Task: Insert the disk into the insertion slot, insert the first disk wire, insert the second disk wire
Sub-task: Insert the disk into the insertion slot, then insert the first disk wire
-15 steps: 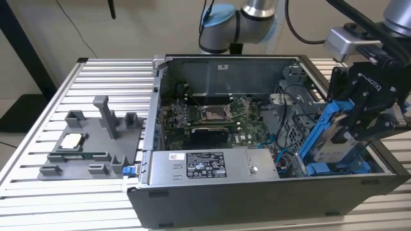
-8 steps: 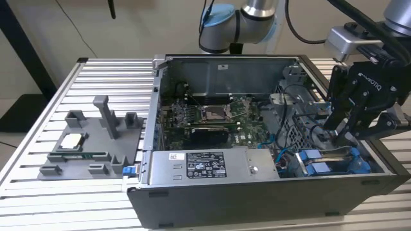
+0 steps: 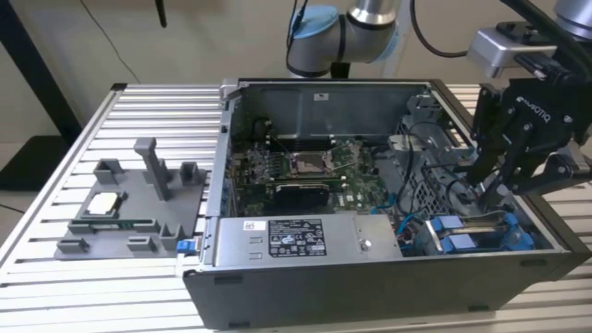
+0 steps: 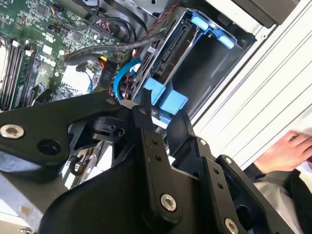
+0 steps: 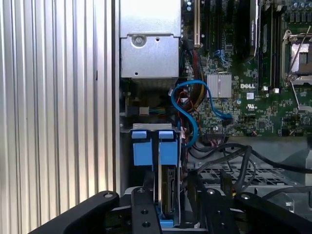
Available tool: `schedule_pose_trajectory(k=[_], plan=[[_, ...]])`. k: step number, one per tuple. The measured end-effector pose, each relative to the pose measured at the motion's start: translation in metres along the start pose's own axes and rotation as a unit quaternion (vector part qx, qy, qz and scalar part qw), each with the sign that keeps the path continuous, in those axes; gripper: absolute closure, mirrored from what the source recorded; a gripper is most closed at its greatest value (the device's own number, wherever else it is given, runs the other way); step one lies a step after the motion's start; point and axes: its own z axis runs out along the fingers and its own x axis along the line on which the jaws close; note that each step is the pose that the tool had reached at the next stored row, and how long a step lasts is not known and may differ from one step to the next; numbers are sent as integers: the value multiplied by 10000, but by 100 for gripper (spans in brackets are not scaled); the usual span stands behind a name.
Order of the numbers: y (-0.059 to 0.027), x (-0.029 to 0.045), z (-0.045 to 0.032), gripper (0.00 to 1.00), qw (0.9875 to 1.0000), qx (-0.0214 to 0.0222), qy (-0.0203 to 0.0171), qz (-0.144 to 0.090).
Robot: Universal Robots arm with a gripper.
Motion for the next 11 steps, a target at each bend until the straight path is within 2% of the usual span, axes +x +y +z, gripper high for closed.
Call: schedule_pose_trajectory(k=[8, 9, 10, 11], plan=[[20, -128, -58, 59, 10000, 0, -2, -1], [20, -144, -59, 59, 10000, 1, -12, -1], [21, -156, -58, 59, 10000, 1, -43, -2], [21, -163, -58, 59, 9999, 3, -105, -4]])
